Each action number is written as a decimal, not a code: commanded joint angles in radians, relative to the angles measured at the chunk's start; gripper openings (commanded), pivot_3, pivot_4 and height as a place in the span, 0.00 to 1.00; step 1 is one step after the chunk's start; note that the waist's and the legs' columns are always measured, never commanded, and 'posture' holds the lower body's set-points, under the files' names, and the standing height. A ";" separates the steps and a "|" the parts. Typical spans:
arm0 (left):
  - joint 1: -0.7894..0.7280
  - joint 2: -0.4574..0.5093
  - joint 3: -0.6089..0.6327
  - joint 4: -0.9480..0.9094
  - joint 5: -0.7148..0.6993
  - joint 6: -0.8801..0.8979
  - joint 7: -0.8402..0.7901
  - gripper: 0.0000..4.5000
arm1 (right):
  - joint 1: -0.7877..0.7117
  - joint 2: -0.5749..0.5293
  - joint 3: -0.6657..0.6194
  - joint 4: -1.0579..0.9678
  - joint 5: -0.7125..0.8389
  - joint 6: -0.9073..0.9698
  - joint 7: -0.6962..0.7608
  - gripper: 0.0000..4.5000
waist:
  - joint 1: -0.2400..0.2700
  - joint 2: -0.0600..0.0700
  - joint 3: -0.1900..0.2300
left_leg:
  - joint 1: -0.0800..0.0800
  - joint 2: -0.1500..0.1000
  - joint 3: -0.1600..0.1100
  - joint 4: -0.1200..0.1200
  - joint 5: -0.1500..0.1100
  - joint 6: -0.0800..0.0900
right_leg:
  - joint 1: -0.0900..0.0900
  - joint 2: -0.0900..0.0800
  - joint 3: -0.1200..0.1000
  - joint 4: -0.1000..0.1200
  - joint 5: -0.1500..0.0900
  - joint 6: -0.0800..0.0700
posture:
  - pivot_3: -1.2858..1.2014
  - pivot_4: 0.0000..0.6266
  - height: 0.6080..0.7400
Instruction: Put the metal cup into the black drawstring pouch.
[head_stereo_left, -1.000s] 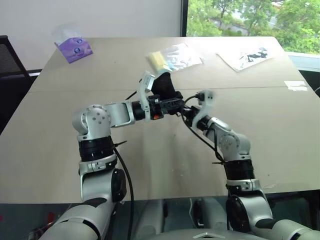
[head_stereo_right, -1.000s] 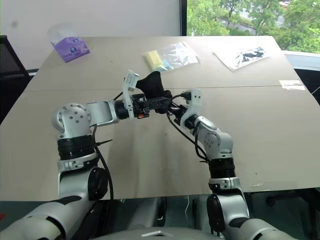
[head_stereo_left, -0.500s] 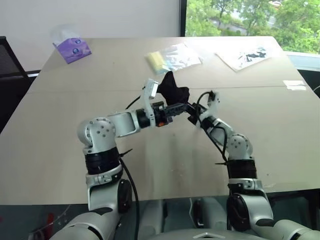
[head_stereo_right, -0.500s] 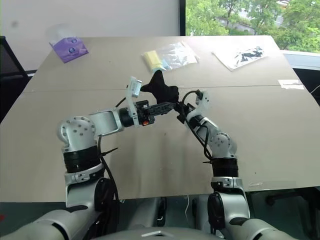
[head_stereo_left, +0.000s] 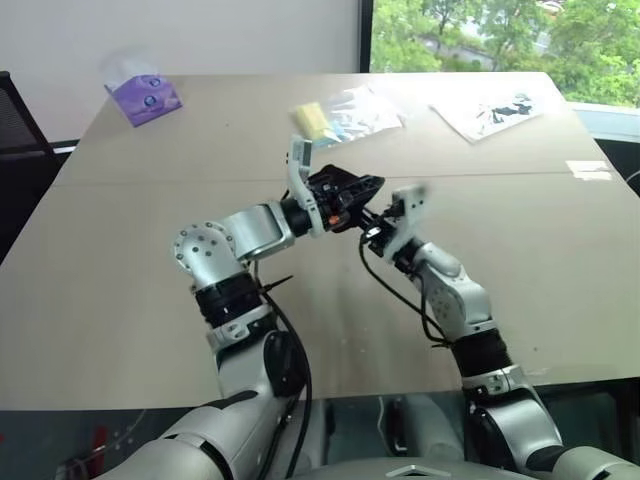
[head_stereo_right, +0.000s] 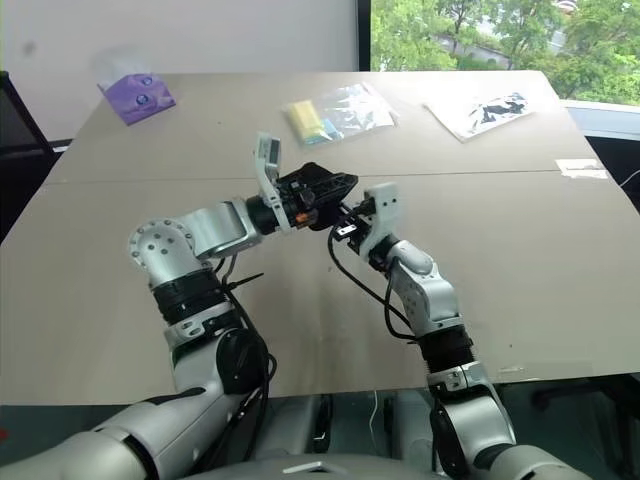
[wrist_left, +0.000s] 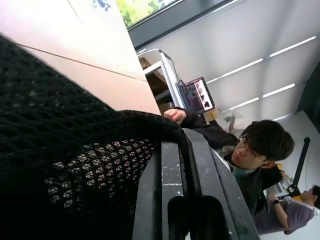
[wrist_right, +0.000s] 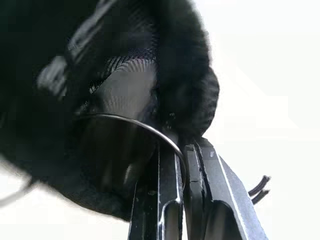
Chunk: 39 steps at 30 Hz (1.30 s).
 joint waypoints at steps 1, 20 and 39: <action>0.009 -0.008 -0.046 -0.022 -0.071 0.024 -0.018 0.00 | -0.038 0.011 -0.020 -0.057 0.029 0.020 -0.003 0.01 | 0.004 0.000 0.000 | 0.000 0.000 0.000 0.000 0.000 0.000 | 0.000 0.000 0.000 0.000 0.000 0.000 | 0.52 0.24 1.00; -0.028 0.093 -0.001 0.106 -0.077 -0.043 0.013 0.00 | -0.022 -0.229 0.207 -0.108 -0.472 -0.034 0.046 0.41 | 0.008 0.000 0.000 | 0.000 0.000 0.000 0.000 0.000 0.000 | 0.000 -0.001 0.000 0.000 0.000 0.000 | 0.52 0.24 1.00; -0.094 0.345 -0.145 0.296 -0.013 -0.171 -0.231 0.00 | 0.153 -0.383 0.094 -0.460 -0.307 0.270 0.039 0.97 | 0.007 0.000 0.000 | 0.001 -0.001 0.000 -0.001 0.000 0.000 | 0.000 -0.001 -0.001 0.000 0.000 0.000 | 0.52 0.24 1.00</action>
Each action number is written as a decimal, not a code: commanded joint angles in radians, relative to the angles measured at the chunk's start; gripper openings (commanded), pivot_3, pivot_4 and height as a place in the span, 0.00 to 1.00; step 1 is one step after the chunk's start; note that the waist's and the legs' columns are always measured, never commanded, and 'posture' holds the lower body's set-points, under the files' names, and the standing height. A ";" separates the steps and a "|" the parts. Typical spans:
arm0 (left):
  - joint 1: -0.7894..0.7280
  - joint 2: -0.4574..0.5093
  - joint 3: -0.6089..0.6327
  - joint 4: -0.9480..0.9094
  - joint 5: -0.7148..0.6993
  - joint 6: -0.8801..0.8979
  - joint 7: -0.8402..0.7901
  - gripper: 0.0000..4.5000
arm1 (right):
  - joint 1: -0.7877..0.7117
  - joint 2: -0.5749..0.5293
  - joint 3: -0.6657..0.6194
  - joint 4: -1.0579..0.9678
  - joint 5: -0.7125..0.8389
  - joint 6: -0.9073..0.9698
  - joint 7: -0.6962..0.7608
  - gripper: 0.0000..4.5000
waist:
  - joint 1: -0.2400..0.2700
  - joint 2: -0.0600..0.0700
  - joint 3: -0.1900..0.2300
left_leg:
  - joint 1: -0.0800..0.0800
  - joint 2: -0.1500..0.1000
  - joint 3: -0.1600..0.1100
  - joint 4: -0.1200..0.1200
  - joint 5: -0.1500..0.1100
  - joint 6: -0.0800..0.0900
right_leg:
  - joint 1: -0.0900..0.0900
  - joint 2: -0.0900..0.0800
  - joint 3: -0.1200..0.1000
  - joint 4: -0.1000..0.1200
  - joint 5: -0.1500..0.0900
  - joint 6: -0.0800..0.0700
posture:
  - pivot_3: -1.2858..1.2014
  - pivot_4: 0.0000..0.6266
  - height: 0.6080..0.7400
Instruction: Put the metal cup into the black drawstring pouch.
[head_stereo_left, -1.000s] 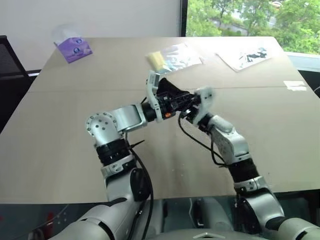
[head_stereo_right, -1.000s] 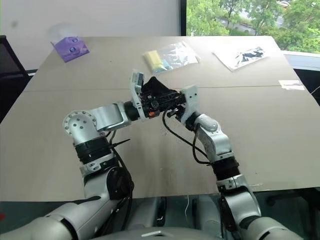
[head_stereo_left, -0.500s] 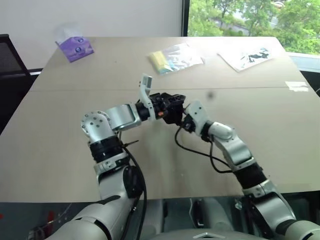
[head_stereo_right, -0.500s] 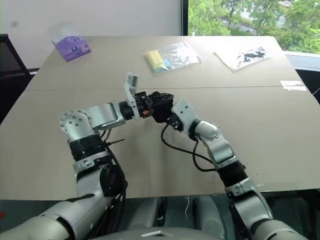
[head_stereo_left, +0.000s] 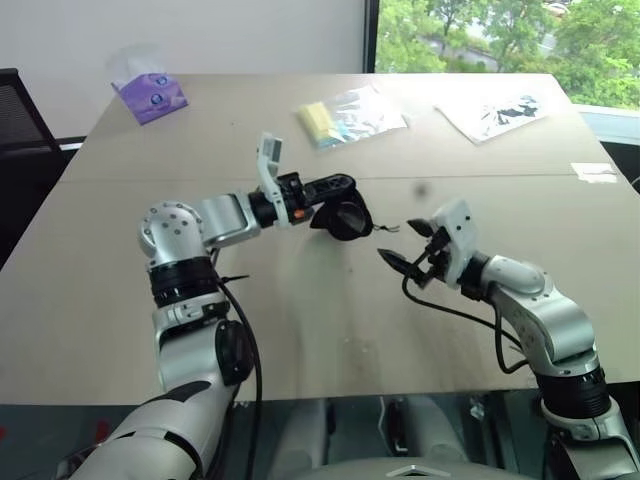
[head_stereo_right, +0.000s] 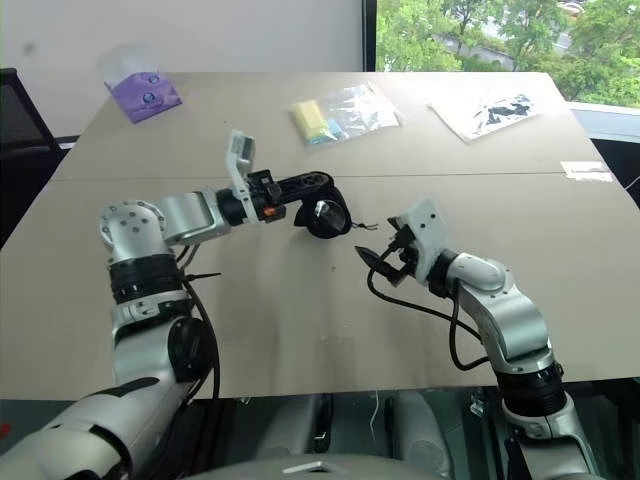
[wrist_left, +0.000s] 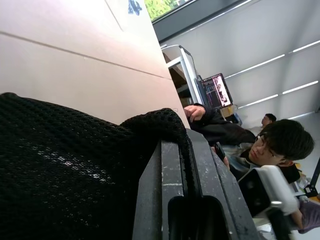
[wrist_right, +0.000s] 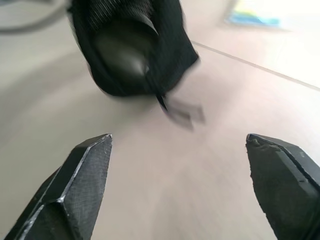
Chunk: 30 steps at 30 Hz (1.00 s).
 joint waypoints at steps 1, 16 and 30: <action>-0.033 0.032 -0.027 -0.008 0.001 -0.024 -0.048 0.00 | -0.051 0.031 0.054 0.066 -0.059 -0.081 -0.038 0.97 | -0.005 0.000 0.000 | 0.000 0.000 0.000 0.000 0.000 0.000 | 0.000 0.000 0.000 0.000 0.000 0.000 | 0.52 0.24 1.00; 0.007 0.051 -0.079 -0.063 0.022 -0.051 -0.085 0.00 | -0.079 0.109 -0.028 -0.022 0.195 0.037 0.014 0.97 | -0.003 0.000 0.000 | 0.000 0.000 -0.001 0.000 0.000 0.000 | 0.000 -0.001 0.000 0.000 0.000 0.000 | 0.52 0.24 1.00; 0.022 0.046 -0.080 -0.089 0.007 -0.034 -0.085 0.00 | -0.103 0.086 -0.029 0.031 0.187 0.024 0.002 0.17 | -0.006 0.000 0.000 | 0.000 0.000 0.000 0.000 0.000 0.000 | 0.000 -0.001 0.000 0.000 0.000 0.000 | 0.52 0.24 1.00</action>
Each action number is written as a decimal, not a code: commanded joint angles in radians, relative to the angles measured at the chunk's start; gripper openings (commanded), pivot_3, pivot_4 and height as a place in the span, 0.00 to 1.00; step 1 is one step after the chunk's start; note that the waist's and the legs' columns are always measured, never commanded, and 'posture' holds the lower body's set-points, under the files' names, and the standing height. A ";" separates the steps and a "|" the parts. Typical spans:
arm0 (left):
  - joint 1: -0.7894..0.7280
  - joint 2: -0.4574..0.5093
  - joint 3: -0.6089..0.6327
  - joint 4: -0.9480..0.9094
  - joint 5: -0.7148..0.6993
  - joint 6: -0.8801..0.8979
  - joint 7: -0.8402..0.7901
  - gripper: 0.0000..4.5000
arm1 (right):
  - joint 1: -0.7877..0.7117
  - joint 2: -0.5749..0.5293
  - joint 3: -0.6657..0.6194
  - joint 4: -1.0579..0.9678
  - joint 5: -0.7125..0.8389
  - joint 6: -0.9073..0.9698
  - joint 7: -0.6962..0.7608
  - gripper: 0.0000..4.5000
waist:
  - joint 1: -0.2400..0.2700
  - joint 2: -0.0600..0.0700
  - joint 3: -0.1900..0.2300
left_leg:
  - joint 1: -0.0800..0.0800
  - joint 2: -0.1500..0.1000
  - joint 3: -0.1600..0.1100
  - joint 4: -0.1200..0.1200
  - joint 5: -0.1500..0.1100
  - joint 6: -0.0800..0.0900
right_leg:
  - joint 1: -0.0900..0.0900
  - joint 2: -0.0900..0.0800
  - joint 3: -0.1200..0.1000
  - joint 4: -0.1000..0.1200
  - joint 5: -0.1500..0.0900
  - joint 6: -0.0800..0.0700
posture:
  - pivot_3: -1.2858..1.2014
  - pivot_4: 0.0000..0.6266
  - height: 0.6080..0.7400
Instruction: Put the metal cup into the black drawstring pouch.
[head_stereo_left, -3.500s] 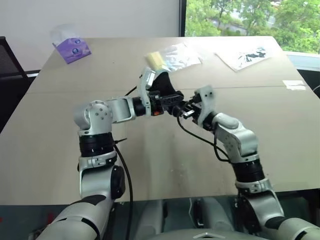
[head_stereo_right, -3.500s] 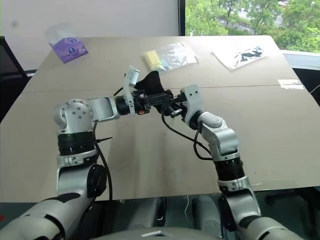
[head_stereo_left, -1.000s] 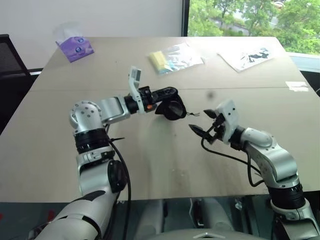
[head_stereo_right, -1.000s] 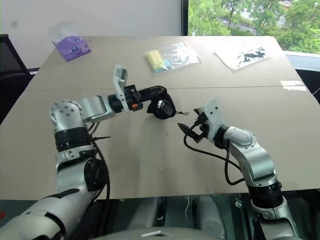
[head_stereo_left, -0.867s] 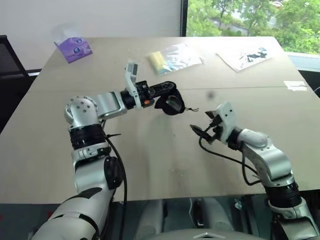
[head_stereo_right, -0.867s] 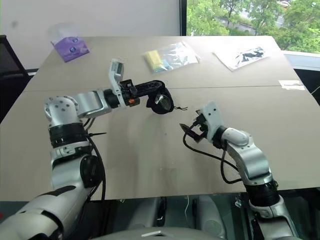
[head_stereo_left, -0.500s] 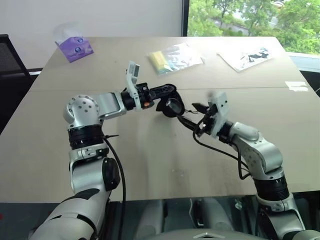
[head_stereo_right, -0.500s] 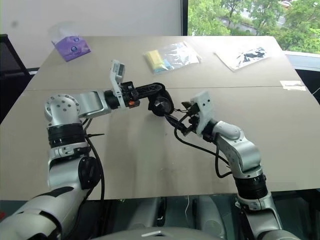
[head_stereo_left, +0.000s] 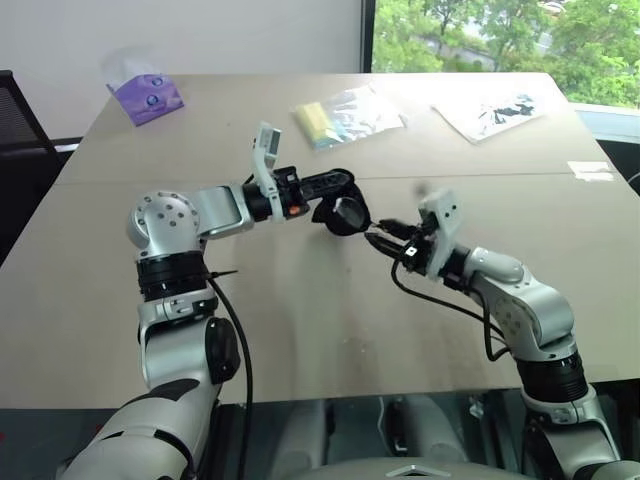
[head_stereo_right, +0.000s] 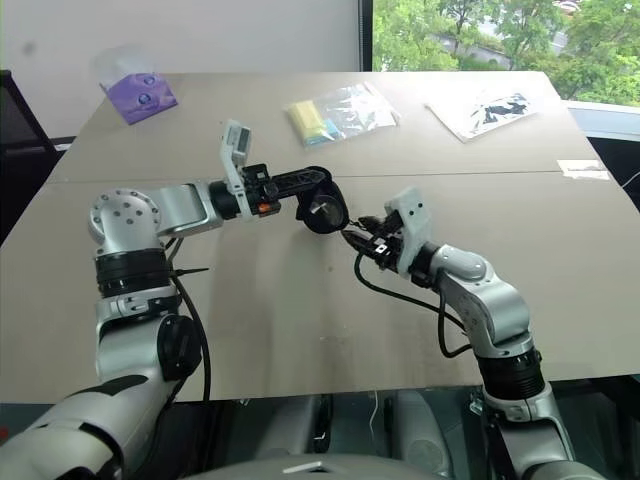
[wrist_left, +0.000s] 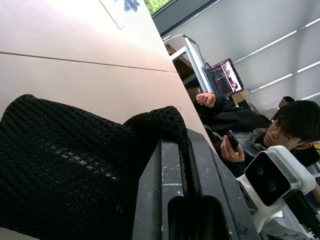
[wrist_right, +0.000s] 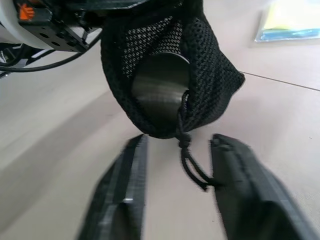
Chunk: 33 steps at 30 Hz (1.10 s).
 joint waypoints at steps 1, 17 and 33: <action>0.004 0.003 0.007 -0.052 -0.027 -0.003 -0.017 0.00 | -0.023 -0.005 -0.013 -0.017 0.008 -0.022 0.000 0.06 | 0.000 0.000 0.000 | 0.000 0.000 0.000 0.000 0.000 0.000 | 0.000 0.000 0.000 0.000 0.000 0.000 | 0.52 0.24 1.00; 0.107 0.029 -0.120 -0.154 0.064 -0.190 -0.125 0.00 | -0.159 -0.117 -0.235 -0.198 0.284 0.144 -0.006 0.00 | 0.001 0.000 0.000 | 0.000 0.000 0.000 0.000 0.000 0.000 | 0.000 0.000 0.001 0.000 0.000 0.000 | 0.52 0.24 1.00; 0.088 0.108 -0.398 -0.377 0.215 -0.580 -0.516 0.50 | -0.479 -0.322 -0.362 -0.212 0.615 0.315 -0.086 0.00 | 0.002 0.002 0.002 | -0.001 0.000 0.001 -0.001 -0.003 0.005 | 0.000 -0.001 0.003 -0.001 0.000 0.000 | 0.52 0.24 1.00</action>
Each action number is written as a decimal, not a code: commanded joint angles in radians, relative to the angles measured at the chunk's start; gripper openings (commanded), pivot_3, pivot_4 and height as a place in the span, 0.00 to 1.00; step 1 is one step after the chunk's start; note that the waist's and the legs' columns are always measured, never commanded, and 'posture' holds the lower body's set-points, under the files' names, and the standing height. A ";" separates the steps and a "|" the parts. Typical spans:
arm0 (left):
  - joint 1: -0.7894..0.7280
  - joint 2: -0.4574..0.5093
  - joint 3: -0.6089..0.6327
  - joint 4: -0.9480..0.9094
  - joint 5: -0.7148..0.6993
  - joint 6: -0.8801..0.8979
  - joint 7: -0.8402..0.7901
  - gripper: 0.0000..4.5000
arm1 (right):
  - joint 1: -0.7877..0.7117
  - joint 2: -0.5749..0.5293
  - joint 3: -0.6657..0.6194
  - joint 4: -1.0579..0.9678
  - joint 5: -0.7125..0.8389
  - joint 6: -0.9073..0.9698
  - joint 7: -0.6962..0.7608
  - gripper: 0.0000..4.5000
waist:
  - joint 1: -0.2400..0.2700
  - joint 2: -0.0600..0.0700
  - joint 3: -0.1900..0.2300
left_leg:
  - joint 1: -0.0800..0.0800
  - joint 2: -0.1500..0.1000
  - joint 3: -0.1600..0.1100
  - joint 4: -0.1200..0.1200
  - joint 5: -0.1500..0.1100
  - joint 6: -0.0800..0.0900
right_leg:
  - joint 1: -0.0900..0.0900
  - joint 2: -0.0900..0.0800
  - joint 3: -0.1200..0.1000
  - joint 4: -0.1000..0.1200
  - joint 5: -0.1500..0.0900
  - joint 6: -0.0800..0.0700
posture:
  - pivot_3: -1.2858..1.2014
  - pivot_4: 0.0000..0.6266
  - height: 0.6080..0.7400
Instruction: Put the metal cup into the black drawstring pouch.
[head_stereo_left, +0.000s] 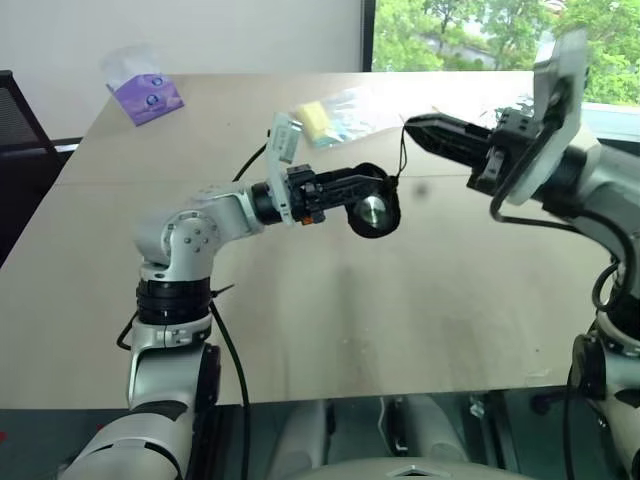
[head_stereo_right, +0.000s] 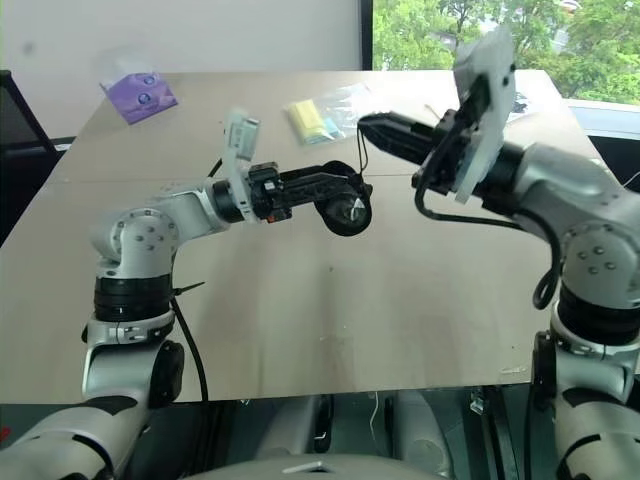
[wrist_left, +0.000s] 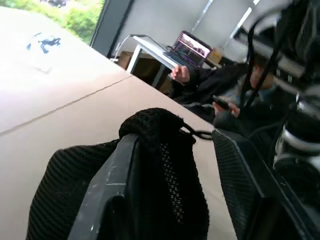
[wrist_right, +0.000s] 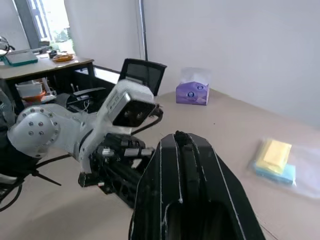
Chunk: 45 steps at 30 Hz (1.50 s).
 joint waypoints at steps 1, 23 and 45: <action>-0.032 0.017 -0.066 -0.058 0.068 -0.129 -0.084 0.50 | -0.038 -0.011 -0.042 -0.007 0.069 0.002 -0.033 0.00 | 0.001 0.000 0.000 | 0.000 0.000 0.000 0.000 0.000 0.000 | 0.000 0.000 0.000 0.000 0.000 0.000 | 0.52 0.24 1.00; -0.113 -0.015 0.009 0.047 -0.019 -0.046 -0.094 0.99 | -0.113 -0.044 -0.070 0.047 0.269 -0.081 -0.190 0.00 | 0.003 0.001 0.001 | -0.016 0.001 -0.002 0.006 -0.002 0.003 | -0.011 0.000 -0.004 0.001 0.000 0.000 | 0.52 0.24 1.00; -0.188 -0.091 -0.029 -0.043 0.002 -0.091 -0.047 0.61 | -0.037 -0.051 -0.032 0.024 0.261 -0.126 -0.184 0.00 | -0.002 0.001 0.001 | -0.015 0.000 -0.001 0.006 -0.001 0.002 | -0.011 0.002 -0.003 0.002 0.000 0.000 | 0.52 0.24 1.00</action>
